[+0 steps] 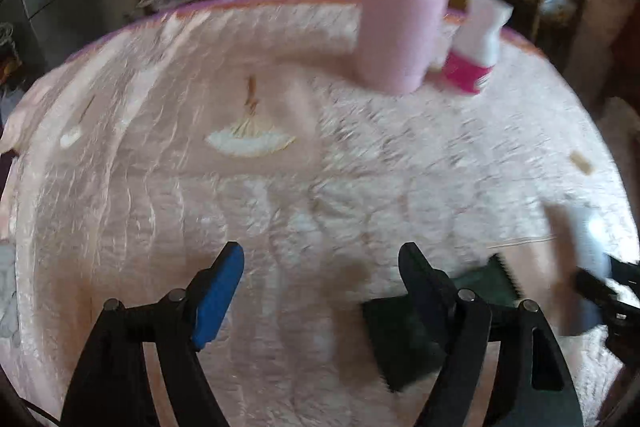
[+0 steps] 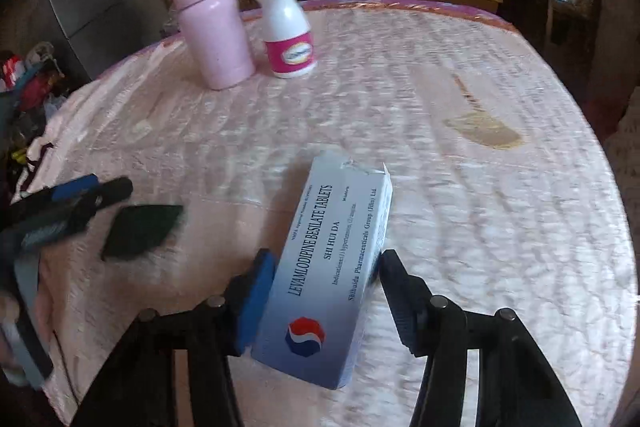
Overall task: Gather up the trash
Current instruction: 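Grasp the dark green packet with left gripper while right gripper grasps the white medicine box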
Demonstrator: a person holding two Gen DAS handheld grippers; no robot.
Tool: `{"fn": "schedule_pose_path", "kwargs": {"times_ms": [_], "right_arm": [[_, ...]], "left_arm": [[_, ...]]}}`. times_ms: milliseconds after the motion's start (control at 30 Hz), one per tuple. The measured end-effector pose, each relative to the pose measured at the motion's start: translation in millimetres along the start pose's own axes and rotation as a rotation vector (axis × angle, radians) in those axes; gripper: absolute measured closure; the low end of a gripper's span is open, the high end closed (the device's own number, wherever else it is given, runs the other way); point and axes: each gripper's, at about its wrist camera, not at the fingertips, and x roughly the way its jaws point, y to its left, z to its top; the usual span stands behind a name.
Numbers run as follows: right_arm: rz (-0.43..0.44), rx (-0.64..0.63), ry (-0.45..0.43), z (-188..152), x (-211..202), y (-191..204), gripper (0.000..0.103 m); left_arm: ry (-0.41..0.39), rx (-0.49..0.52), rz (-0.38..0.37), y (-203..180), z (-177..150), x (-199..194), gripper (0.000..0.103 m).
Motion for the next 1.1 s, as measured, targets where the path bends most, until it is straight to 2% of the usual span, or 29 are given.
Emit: {"fn": "schedule_pose_path", "kwargs": {"times_ms": [100, 167, 267, 400, 533, 700, 800, 933, 1100], "right_arm": [[-0.013, -0.002, 0.007, -8, -13, -19, 0.046], [-0.004, 0.006, 0.017, -20, -24, -35, 0.046], [0.015, 0.03, 0.029, -34, -37, -54, 0.046], [0.074, 0.078, 0.034, -49, -46, -70, 0.043], [0.066, 0.067, 0.031, -50, -48, -67, 0.034], [0.038, 0.023, 0.034, -49, -43, -55, 0.034], [0.045, 0.016, 0.031, -51, -43, -55, 0.034], [0.065, 0.034, 0.023, -52, -44, -59, 0.033], [0.069, 0.052, 0.021, -50, -46, -60, 0.033]], "left_arm": [[0.026, 0.021, -0.037, -4, -15, -6, 0.024], [0.027, 0.068, -0.048, -13, -31, -17, 0.024], [0.011, 0.096, -0.107, -22, -51, -36, 0.024], [-0.021, 0.006, -0.221, -23, -53, -54, 0.023], [-0.001, -0.086, -0.29, -34, -49, -54, 0.023], [0.034, -0.158, -0.283, -54, -53, -39, 0.023], [0.028, -0.139, -0.277, -62, -50, -32, 0.023], [0.026, -0.089, -0.327, -73, -32, -17, 0.023], [0.049, -0.076, -0.28, -80, -30, -18, 0.023]]}}
